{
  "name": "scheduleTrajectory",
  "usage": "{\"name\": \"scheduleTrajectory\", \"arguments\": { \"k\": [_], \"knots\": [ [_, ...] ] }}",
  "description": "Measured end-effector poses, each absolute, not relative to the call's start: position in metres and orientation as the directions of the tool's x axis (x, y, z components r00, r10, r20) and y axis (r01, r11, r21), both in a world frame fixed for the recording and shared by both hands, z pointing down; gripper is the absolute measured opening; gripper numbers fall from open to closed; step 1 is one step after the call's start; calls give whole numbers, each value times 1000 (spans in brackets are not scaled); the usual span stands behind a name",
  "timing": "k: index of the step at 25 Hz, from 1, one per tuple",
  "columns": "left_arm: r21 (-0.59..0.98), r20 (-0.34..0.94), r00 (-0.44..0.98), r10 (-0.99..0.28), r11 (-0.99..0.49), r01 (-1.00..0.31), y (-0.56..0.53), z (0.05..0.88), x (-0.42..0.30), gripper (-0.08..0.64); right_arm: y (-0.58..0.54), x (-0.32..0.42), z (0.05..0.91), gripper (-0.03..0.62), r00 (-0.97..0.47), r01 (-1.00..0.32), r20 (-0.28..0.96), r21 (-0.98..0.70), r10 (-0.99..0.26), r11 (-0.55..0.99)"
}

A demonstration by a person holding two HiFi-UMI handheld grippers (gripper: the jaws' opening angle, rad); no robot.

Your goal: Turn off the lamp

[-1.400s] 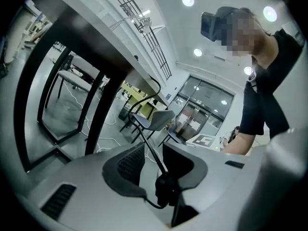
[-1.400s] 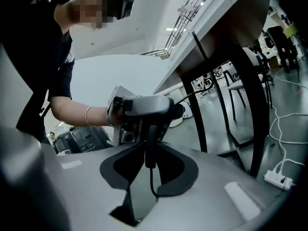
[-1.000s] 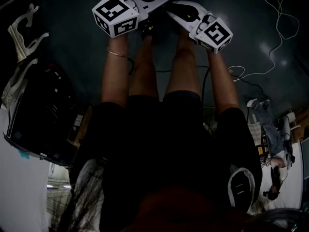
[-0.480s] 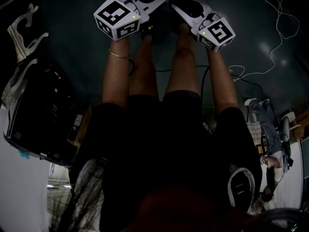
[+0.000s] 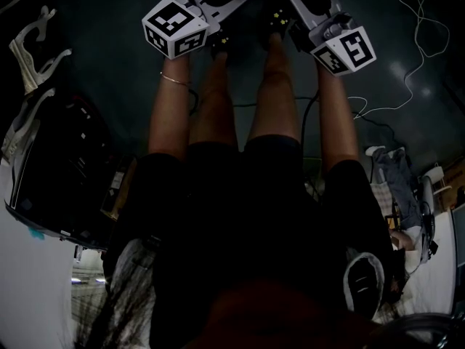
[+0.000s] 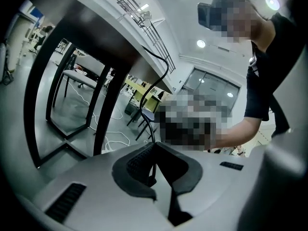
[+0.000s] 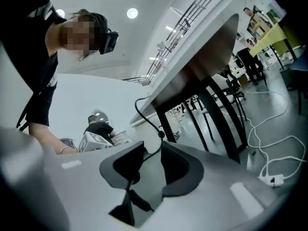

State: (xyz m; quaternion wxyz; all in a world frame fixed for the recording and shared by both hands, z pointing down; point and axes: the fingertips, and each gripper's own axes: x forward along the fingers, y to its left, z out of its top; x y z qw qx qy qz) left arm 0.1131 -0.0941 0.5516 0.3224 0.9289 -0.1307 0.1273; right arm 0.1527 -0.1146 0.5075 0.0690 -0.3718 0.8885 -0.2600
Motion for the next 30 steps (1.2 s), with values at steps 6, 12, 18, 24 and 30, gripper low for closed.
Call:
{"name": "scheduleTrajectory", "arguments": {
  "k": [6,12,18,24,30],
  "knots": [
    [579,339,929,-151,-744,-333,-84,567,109,20,-127,141,483,89,-733,-627,44,-431,-679,649],
    [577,370,918,-144,-738,-349,-80,583,107,20,-137,125,460,89,-756,-601,-15,-379,-654,704],
    [565,421,898,-130,-737,-372,-79,596,103,20,-148,113,446,89,-769,-579,-44,-374,-637,725],
    [565,444,888,-120,-731,-382,-82,609,100,20,-156,102,449,72,-785,-564,-35,-368,-618,739],
    [563,462,876,-137,-718,-410,-90,618,94,20,-157,89,455,18,-813,-542,-5,-361,-583,759]
  ]
}}
